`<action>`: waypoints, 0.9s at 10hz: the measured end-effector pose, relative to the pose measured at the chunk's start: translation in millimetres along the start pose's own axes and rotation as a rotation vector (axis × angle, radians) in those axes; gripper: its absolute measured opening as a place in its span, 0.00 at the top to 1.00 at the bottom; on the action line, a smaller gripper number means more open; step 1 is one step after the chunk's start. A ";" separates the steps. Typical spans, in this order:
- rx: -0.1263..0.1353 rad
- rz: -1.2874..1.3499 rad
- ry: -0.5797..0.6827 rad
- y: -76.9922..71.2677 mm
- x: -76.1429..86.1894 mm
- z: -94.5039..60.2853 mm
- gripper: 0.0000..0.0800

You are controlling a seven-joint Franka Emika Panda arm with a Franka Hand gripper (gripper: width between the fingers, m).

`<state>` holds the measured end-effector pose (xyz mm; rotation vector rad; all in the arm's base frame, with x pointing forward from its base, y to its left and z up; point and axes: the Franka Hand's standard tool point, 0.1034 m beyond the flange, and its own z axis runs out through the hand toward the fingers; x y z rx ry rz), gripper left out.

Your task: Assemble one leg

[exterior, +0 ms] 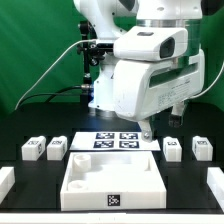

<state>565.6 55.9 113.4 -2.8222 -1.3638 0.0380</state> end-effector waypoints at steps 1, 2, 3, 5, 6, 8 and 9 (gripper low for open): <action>0.000 0.000 0.000 0.0 0.0 0.0 0.19; 0.000 0.000 0.000 0.0 0.0 0.0 0.19; 0.000 -0.014 0.000 0.1 -0.1 0.0 0.19; -0.033 -0.354 0.011 -1.5 -24.1 4.2 0.19; -0.044 -0.413 0.016 -4.5 -38.3 6.4 0.19; -0.061 -0.613 0.019 0.5 -46.2 8.4 0.19; -0.060 -0.597 0.020 0.1 -46.0 8.8 0.19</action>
Offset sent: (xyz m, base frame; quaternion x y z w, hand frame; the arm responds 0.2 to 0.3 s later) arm 0.0000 0.0000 0.0000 0.0000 0.0000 -0.5891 0.8080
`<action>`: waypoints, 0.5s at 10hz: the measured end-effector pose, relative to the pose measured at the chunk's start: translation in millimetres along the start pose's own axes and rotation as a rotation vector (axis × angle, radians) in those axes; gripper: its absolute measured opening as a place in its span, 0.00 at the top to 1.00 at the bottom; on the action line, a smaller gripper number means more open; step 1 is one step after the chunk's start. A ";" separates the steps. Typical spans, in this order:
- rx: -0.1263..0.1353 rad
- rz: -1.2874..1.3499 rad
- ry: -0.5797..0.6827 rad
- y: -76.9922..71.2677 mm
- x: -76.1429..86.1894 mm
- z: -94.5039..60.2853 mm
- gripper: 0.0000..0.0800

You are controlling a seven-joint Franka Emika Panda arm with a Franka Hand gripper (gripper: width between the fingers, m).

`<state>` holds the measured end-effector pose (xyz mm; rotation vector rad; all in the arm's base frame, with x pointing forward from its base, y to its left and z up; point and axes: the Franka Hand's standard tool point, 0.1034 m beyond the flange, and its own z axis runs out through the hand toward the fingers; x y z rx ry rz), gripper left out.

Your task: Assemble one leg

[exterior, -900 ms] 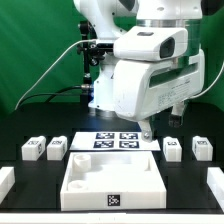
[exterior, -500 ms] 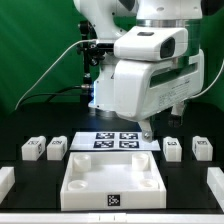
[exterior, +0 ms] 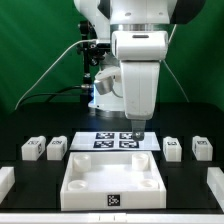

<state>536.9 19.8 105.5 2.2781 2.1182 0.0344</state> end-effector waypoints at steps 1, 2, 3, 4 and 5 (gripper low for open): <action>0.001 0.001 0.000 -0.1 -0.6 0.3 0.19; 0.001 0.001 0.000 -0.2 -0.7 0.7 0.19; 0.004 -0.002 -0.001 -1.7 -2.2 2.4 0.19; 0.021 -0.005 -0.004 -21.3 -11.9 17.1 0.19; 0.062 -0.005 -0.016 -53.7 -23.7 36.8 0.19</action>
Offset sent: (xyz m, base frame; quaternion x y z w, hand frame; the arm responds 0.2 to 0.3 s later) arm -0.0664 -0.0270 -0.0410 0.0539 -0.0198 -0.0338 0.9978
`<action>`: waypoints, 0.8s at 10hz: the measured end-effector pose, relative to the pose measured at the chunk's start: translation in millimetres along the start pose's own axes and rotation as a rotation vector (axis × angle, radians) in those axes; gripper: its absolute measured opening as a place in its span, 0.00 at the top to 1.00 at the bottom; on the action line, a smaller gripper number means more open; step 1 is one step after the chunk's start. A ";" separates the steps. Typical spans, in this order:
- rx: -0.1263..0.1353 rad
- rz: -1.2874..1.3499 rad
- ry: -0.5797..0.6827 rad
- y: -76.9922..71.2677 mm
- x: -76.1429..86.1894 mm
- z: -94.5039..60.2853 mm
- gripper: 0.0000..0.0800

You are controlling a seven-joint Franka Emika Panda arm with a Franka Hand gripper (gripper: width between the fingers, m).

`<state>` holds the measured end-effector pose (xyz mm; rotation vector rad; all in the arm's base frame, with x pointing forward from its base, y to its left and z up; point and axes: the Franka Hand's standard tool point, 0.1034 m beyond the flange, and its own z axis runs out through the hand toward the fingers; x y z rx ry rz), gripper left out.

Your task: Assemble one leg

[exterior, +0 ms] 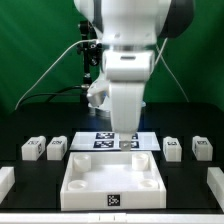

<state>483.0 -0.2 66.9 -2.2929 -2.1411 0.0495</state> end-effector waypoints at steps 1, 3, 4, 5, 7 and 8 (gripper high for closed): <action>0.035 0.000 -0.011 -18.1 -5.9 14.6 0.19; 0.055 0.013 -0.005 -36.1 -12.0 39.6 0.19; 0.060 0.012 0.000 -39.5 -13.4 48.7 0.19; 0.063 0.020 0.002 -39.9 -16.9 52.9 0.19; 0.064 0.022 0.002 -40.1 -16.7 52.8 0.22; 0.064 0.022 0.002 -40.3 -16.8 53.0 0.43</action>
Offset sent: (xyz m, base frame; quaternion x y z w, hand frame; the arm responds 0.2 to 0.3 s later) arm -0.0218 0.0058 -0.0308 -0.0064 0.0292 0.0117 0.9995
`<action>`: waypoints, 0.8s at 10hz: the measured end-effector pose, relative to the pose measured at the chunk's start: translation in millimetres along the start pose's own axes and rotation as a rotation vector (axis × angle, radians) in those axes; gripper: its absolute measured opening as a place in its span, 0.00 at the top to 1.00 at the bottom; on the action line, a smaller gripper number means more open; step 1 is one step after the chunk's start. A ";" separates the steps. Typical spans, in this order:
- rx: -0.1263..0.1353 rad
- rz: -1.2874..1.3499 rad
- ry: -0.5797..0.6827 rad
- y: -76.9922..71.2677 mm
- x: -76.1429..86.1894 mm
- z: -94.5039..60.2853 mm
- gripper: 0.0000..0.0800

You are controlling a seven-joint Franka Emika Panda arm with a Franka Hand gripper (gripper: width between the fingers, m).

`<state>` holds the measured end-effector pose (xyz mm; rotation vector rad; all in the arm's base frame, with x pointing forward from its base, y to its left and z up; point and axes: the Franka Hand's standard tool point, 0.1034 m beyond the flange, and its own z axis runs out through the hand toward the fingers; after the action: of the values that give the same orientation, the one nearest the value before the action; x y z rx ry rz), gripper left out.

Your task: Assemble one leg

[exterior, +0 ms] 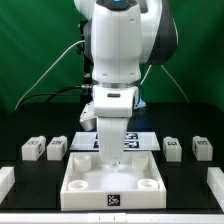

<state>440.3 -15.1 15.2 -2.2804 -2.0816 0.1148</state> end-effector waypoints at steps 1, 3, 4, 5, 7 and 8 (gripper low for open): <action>0.000 0.000 0.000 0.0 -0.1 0.0 0.65; 0.001 0.000 0.000 -0.2 -0.1 0.3 0.87; -0.003 0.002 0.000 0.7 -0.1 -0.3 0.92; -0.004 0.002 0.001 0.8 -0.4 -0.3 0.92; -0.004 0.002 0.001 0.9 -0.4 -0.3 0.92; -0.004 0.002 0.001 0.9 -0.5 -0.3 0.92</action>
Offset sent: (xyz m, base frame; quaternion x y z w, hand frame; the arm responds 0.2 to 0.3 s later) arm 0.0000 0.0000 0.0000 0.0000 0.0000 0.0000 1.0000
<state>441.1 -15.7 15.4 -2.2849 -2.0805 0.1107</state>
